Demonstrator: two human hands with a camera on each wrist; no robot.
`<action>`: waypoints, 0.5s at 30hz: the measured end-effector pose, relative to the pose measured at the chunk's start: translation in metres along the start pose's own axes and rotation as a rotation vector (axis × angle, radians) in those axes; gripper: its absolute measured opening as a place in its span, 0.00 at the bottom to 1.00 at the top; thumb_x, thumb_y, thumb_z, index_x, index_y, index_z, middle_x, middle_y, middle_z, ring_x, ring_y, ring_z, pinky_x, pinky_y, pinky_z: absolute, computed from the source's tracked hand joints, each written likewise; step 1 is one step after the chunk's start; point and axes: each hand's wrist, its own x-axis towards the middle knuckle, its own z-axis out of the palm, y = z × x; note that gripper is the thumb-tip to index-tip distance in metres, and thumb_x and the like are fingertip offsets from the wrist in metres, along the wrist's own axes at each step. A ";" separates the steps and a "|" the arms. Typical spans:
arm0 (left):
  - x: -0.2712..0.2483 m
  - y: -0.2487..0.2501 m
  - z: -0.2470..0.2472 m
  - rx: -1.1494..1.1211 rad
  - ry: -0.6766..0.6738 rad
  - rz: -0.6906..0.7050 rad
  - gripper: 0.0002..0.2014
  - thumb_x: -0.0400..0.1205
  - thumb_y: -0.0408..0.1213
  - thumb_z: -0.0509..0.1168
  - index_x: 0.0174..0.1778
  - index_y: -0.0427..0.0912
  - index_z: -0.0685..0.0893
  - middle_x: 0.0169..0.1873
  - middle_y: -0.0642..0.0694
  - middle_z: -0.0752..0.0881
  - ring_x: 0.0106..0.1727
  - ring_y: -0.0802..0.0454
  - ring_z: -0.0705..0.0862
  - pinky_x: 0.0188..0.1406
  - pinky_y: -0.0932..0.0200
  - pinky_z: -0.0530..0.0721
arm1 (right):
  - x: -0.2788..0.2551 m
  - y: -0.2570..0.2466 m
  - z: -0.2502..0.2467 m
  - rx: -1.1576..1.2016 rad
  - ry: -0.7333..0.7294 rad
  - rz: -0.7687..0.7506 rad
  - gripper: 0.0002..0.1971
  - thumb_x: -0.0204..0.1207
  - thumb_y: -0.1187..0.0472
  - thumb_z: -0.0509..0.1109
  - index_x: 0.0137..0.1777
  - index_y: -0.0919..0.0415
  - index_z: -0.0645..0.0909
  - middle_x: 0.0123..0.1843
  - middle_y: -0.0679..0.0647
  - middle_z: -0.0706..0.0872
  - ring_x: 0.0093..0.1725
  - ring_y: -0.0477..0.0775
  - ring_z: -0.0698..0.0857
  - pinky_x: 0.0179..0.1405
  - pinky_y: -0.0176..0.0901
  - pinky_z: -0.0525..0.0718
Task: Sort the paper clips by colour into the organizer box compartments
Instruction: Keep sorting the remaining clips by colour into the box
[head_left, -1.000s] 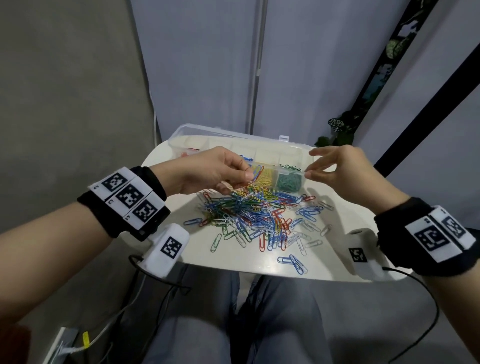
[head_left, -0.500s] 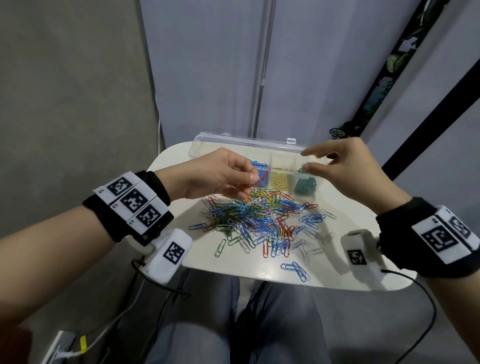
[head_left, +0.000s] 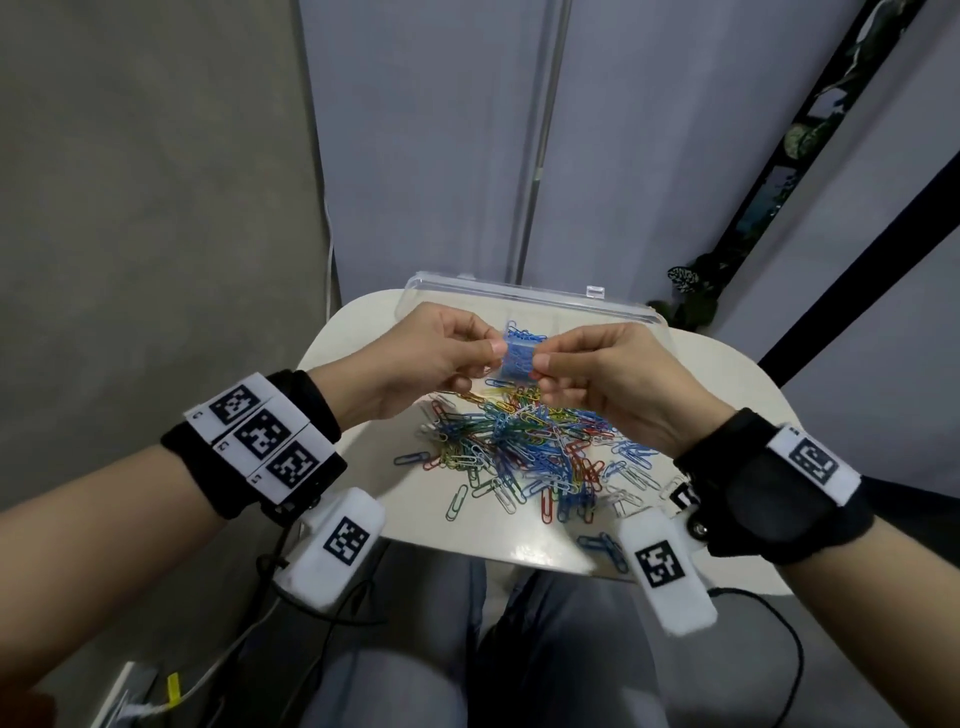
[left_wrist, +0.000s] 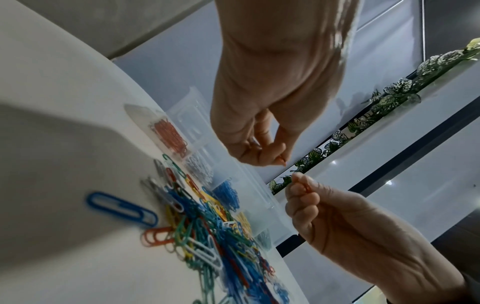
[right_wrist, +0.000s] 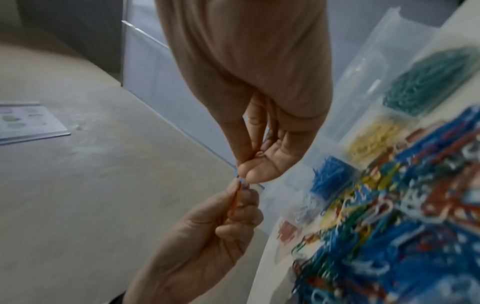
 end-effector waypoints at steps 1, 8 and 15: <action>-0.001 -0.002 0.000 0.003 0.021 0.009 0.06 0.81 0.28 0.68 0.39 0.38 0.82 0.24 0.49 0.82 0.29 0.56 0.75 0.22 0.71 0.74 | 0.000 0.002 0.003 0.021 -0.023 0.043 0.03 0.70 0.77 0.72 0.44 0.75 0.83 0.29 0.60 0.86 0.26 0.50 0.85 0.30 0.40 0.89; -0.004 -0.010 0.006 -0.006 0.080 0.041 0.03 0.81 0.26 0.68 0.42 0.34 0.82 0.27 0.43 0.80 0.23 0.59 0.76 0.23 0.69 0.78 | 0.003 0.010 0.022 0.059 -0.033 0.152 0.03 0.73 0.74 0.73 0.44 0.75 0.84 0.29 0.60 0.86 0.25 0.49 0.84 0.29 0.39 0.88; -0.009 -0.010 -0.004 -0.032 0.052 0.045 0.04 0.81 0.25 0.67 0.40 0.32 0.82 0.27 0.40 0.83 0.24 0.55 0.81 0.25 0.67 0.82 | 0.006 0.009 0.024 0.058 -0.064 0.230 0.04 0.75 0.74 0.72 0.39 0.72 0.84 0.28 0.60 0.83 0.22 0.47 0.81 0.25 0.37 0.86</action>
